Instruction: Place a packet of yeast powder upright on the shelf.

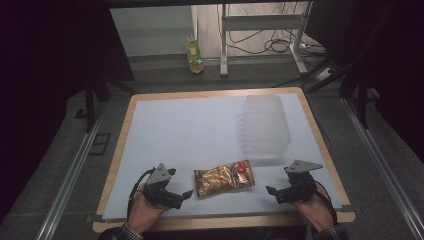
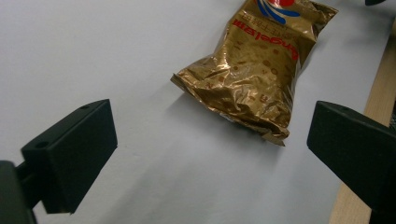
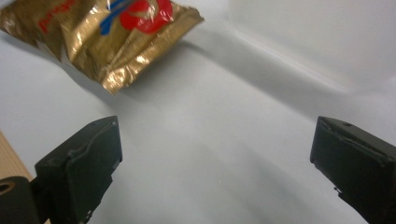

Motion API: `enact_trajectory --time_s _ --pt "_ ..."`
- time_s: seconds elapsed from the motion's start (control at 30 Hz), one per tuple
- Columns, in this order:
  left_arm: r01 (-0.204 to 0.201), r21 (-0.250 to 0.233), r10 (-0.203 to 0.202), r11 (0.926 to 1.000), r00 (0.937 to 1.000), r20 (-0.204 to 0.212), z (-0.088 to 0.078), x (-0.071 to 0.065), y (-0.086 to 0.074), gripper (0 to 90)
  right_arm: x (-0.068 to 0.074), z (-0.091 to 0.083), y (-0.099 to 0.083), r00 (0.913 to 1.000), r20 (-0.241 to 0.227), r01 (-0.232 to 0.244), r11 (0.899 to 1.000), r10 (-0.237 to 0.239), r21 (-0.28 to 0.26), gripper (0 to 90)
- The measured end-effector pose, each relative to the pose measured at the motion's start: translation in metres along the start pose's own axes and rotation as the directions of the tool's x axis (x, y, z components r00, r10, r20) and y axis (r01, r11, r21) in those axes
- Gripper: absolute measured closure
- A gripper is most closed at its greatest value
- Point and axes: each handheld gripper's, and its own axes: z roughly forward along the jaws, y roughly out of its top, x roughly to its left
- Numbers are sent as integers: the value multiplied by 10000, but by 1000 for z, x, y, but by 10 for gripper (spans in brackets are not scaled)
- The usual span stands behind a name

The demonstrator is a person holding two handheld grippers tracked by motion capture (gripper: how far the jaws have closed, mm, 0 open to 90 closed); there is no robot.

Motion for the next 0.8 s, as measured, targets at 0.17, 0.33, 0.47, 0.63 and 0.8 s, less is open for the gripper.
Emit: enact_trajectory --time_s 0.17,0.33,0.47,0.63,0.8 --pt "84 134 -84 9999 10000 -27 2 2 -2 60 -3 2 -1 9993 -282 240 9997 -238 59 22" --pt "4 257 1 9997 9998 -205 4 3 -2 78 -6 3 -3 9989 -467 -43 9999 47 96 22" --pt "-88 367 99 9993 9995 -291 6 2 -2 87 -7 4 -4 9988 -494 -7 9999 14 152 21" --pt "96 198 -92 9998 9998 -192 4 4 -1 105 -6 5 -4 9986 -537 12 9998 -2 202 21" --pt "106 166 -104 9998 9999 -88 3 3 0 179 -6 5 -4 9987 -516 34 9997 -22 249 20"
